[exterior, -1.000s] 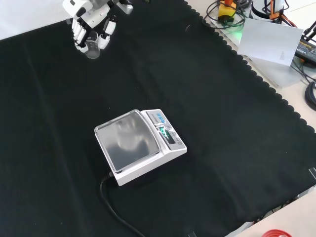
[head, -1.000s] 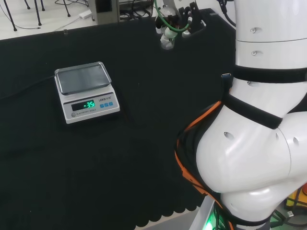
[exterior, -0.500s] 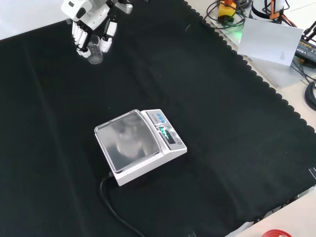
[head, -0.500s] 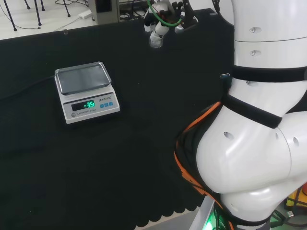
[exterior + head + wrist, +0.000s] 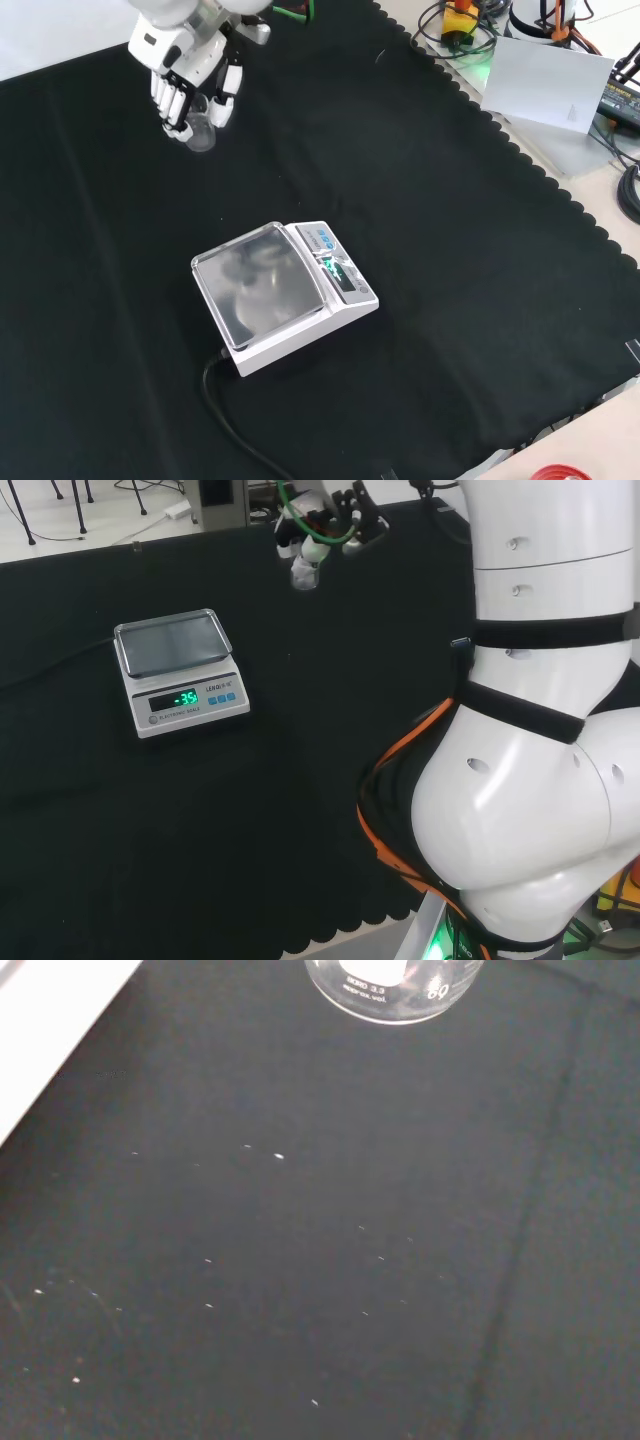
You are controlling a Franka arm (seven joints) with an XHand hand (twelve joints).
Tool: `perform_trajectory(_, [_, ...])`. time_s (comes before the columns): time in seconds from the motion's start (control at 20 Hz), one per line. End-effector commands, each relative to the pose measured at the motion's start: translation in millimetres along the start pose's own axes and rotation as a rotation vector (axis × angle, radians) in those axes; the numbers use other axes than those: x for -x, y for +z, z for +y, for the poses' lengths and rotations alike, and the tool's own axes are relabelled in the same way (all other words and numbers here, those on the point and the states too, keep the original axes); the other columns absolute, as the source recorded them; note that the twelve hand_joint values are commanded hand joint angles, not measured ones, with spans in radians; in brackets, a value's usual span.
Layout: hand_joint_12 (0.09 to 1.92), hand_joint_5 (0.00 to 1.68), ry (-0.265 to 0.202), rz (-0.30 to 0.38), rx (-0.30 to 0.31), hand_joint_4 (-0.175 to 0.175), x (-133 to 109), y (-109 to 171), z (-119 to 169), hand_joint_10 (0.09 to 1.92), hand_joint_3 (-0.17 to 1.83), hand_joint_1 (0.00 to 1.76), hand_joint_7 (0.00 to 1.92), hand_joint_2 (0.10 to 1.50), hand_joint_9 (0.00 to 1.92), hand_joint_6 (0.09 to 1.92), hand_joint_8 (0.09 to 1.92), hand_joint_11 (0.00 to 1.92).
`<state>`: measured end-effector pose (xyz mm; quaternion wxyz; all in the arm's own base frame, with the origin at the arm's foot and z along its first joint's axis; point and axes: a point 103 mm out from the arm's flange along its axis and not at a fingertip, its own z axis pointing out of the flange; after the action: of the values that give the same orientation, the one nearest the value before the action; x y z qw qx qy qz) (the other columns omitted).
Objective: Put the beaker on the electronic balance.
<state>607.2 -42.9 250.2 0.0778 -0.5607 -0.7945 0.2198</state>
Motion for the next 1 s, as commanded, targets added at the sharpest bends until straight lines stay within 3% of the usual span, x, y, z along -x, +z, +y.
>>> perform_trajectory(0.05, [1.18,0.74,-0.05,-0.015,0.001,-0.155,-26,-7,13,0.79,-0.02,1.07,0.63,1.25,0.9,1.36,0.89,0.8])
perform_trajectory(0.5, [1.18,0.74,-0.126,-0.002,0.024,-0.156,-65,-15,28,0.8,-0.02,1.07,0.63,1.25,0.9,1.36,0.89,0.8])
perform_trajectory(1.0, [1.18,0.74,-0.249,-0.016,0.042,-0.157,-152,-26,54,0.8,-0.02,1.08,0.64,1.25,0.9,1.36,0.89,0.8])
